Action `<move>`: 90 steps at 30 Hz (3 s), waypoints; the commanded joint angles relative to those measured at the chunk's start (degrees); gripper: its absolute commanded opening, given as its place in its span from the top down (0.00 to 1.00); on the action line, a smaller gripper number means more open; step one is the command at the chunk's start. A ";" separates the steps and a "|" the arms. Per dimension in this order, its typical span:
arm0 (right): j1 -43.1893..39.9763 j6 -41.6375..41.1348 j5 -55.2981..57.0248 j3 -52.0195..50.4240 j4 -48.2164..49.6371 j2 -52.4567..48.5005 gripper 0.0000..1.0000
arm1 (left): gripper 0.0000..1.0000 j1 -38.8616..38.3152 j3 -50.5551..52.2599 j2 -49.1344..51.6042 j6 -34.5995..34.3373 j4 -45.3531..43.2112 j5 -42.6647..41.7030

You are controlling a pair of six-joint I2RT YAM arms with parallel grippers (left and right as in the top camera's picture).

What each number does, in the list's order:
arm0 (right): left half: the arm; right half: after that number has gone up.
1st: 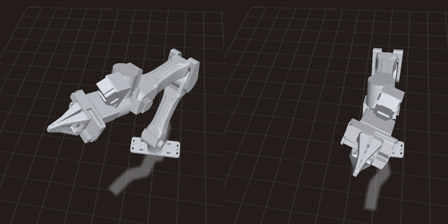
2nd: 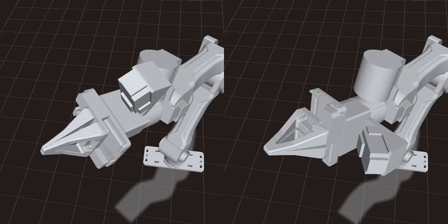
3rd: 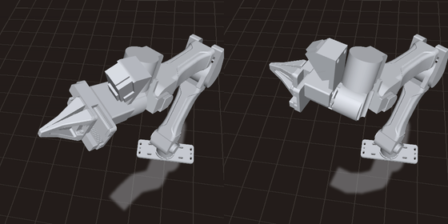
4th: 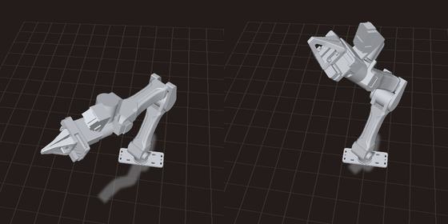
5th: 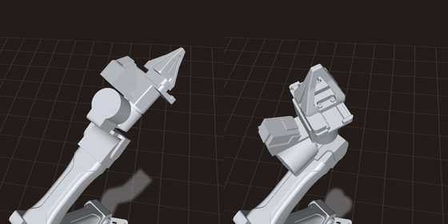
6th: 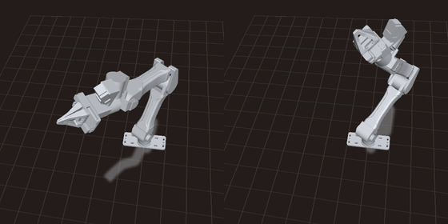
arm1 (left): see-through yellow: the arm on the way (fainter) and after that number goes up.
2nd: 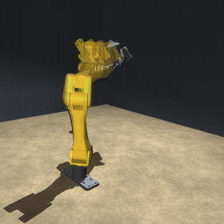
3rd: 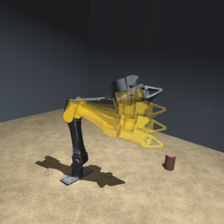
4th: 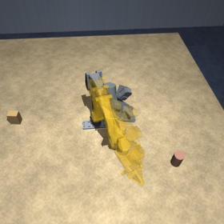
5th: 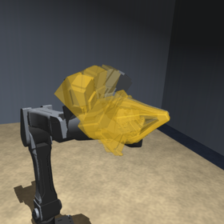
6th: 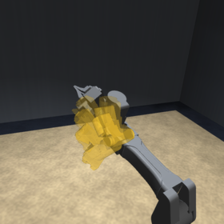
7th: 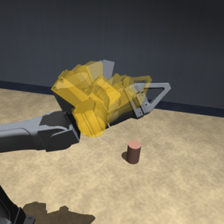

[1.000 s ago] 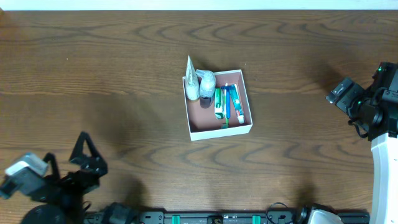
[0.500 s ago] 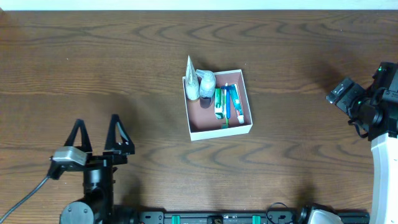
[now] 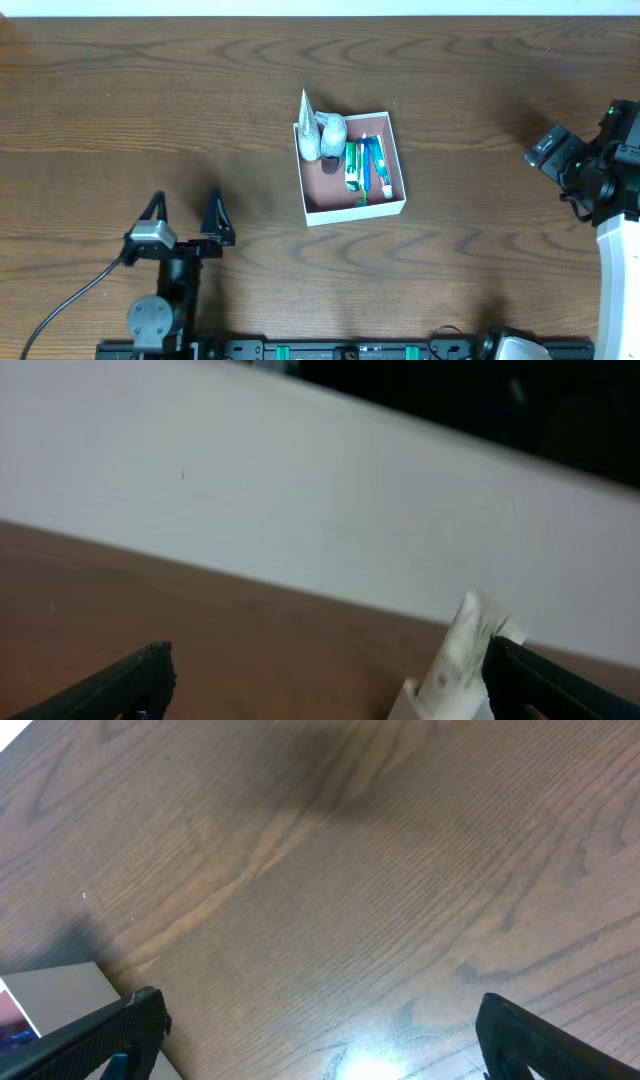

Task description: Pack container

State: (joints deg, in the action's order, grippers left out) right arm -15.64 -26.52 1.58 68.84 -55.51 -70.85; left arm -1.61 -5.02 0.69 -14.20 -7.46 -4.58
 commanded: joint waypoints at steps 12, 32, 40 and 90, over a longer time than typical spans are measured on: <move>-0.31 0.44 0.76 0.70 -0.04 0.35 0.01 | 0.02 0.26 4.79 -0.59 1.90 11.23 -0.83; -0.31 0.44 0.76 0.70 -0.07 0.35 0.01 | 0.02 0.26 4.79 -0.46 1.92 11.10 -0.81; -0.33 0.44 0.79 0.70 -0.04 0.35 0.01 | 0.02 0.26 4.79 -0.46 1.92 11.10 -0.81; 17.18 27.04 -13.79 -62.79 45.07 62.99 0.01 | 0.02 0.26 4.79 -0.46 1.92 11.10 -0.81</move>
State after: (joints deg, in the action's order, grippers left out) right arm 1.06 -2.20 -10.96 8.56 -10.74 -10.11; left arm -1.58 -1.02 0.60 -13.21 1.45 -4.51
